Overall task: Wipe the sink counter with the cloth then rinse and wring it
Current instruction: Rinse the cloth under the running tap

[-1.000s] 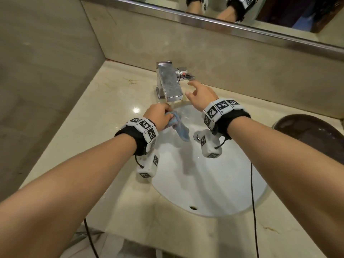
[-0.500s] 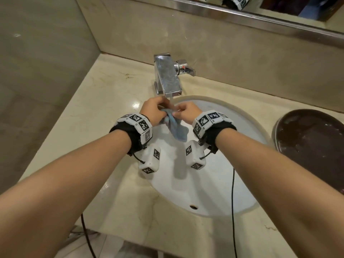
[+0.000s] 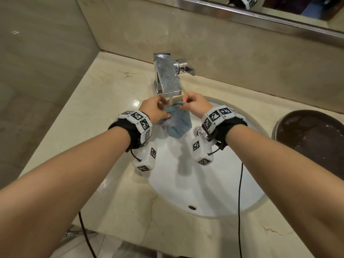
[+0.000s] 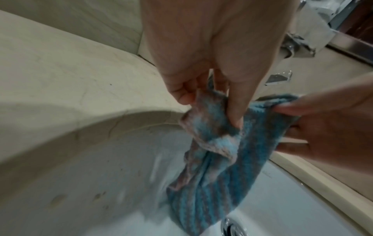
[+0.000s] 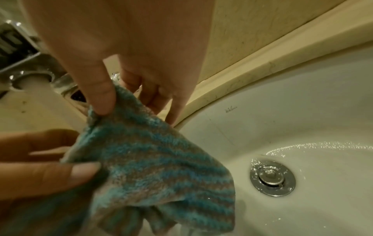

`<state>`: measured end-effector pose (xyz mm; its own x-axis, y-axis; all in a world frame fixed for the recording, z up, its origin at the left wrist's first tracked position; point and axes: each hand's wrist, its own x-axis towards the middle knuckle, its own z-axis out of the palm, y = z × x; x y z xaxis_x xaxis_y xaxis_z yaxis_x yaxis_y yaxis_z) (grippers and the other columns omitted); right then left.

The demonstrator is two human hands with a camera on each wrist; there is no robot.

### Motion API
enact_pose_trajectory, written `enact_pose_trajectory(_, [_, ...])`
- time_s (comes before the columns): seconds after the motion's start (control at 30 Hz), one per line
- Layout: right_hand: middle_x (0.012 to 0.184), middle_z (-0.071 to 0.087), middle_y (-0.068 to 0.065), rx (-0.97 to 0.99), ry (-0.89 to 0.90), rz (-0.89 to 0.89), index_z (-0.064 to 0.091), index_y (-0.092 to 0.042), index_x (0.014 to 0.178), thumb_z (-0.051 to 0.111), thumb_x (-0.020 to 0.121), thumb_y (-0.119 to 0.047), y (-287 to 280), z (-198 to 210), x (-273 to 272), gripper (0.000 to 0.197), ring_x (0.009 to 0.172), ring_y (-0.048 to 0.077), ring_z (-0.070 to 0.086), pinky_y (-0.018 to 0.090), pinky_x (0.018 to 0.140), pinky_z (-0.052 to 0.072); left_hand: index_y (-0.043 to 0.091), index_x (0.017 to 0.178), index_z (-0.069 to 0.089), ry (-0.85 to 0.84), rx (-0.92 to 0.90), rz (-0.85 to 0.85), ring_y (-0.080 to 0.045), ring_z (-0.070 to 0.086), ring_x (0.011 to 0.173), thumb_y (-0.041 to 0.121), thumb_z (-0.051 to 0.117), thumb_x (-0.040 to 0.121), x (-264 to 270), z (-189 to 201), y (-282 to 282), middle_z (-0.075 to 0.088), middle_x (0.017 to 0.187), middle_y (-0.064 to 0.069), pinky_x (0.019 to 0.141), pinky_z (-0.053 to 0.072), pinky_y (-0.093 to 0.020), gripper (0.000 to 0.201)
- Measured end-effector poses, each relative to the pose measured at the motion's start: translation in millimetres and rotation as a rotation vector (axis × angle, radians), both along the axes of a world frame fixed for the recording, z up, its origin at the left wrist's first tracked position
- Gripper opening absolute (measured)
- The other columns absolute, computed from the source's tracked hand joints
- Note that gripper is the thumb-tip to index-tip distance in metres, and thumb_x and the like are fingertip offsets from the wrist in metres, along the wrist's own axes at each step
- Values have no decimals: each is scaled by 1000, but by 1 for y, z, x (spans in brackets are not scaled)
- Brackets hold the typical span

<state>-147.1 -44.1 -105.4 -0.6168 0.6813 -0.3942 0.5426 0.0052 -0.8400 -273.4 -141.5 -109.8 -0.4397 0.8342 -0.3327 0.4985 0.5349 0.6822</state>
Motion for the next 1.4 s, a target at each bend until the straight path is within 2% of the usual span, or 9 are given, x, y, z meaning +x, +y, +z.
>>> enact_pose_trajectory(0.23, [77, 51, 0, -43, 46, -56, 50, -20, 70, 57, 83, 1, 8, 4, 2, 25, 77, 15, 48, 24, 66, 38, 12, 99, 65, -11, 12, 13, -17, 55, 83, 18, 71, 79, -5, -1, -2, 61, 89, -1, 71, 42, -23, 22])
enact_pose_trajectory(0.3, [93, 55, 1, -12, -28, 20, 59, -17, 93, 63, 85, -13, 5, 7, 7, 9, 82, 13, 51, 21, 64, 41, 8, 106, 61, -54, 43, 5, -21, 60, 92, 17, 70, 79, 0, 2, -1, 65, 100, -8, 79, 49, -27, 30])
enact_pose_trajectory(0.4, [115, 59, 4, 74, -134, 231, 58, -14, 123, 65, 86, -28, 3, 5, 9, 40, 100, 17, 56, 28, 83, 50, 6, 124, 52, -72, 75, -44, -28, 59, 111, 11, 64, 83, 7, 7, 4, 62, 122, -15, 94, 45, -30, 43])
enact_pose_trajectory(0.5, [81, 61, -3, 116, -134, 253, 67, -15, 92, 62, 89, -23, 1, 8, 6, 10, 84, 15, 55, 24, 72, 45, 7, 127, 46, -67, 67, 8, -28, 59, 107, 17, 65, 84, 6, 5, 8, 61, 118, -13, 93, 46, -33, 48])
enact_pose_trajectory(0.7, [61, 52, -6, 151, -87, 116, 54, -23, 53, 65, 83, -17, 11, 10, -8, 33, 69, 8, 47, 20, 67, 38, 5, 112, 60, -201, 64, -27, -27, 61, 102, 26, 62, 88, 4, 3, 4, 65, 111, -15, 92, 47, -35, 32])
enact_pose_trajectory(0.83, [65, 49, -1, -11, -5, 43, 50, -17, 60, 57, 89, -11, 10, 11, -4, 31, 64, 8, 46, 19, 65, 37, 17, 101, 61, -166, -13, -113, -19, 57, 88, 31, 69, 81, -1, 2, 2, 62, 93, -1, 81, 43, -27, 26])
enact_pose_trajectory(1.13, [80, 52, 0, -59, 35, -100, 52, -17, 73, 66, 84, -18, 17, 8, 5, 18, 77, 14, 49, 23, 65, 38, 8, 117, 59, 181, -214, -202, -31, 59, 106, 22, 71, 78, -12, -13, 1, 64, 115, -14, 84, 45, -31, 43])
enact_pose_trajectory(1.27, [103, 60, 4, 20, -182, 176, 65, -14, 109, 71, 81, -30, 17, 15, 20, 33, 86, 16, 56, 20, 60, 44, 11, 106, 63, 234, -151, -192, -30, 59, 104, 29, 66, 83, -14, -12, 1, 66, 110, -11, 82, 43, -30, 29])
enact_pose_trajectory(1.4, [65, 57, -3, 198, -488, 458, 70, -12, 80, 71, 81, -30, 11, 7, 19, 18, 62, 12, 52, 22, 57, 41, 7, 107, 63, 101, -38, -163, -27, 61, 96, 18, 60, 87, -8, -2, 6, 67, 105, -12, 77, 40, -24, 23])
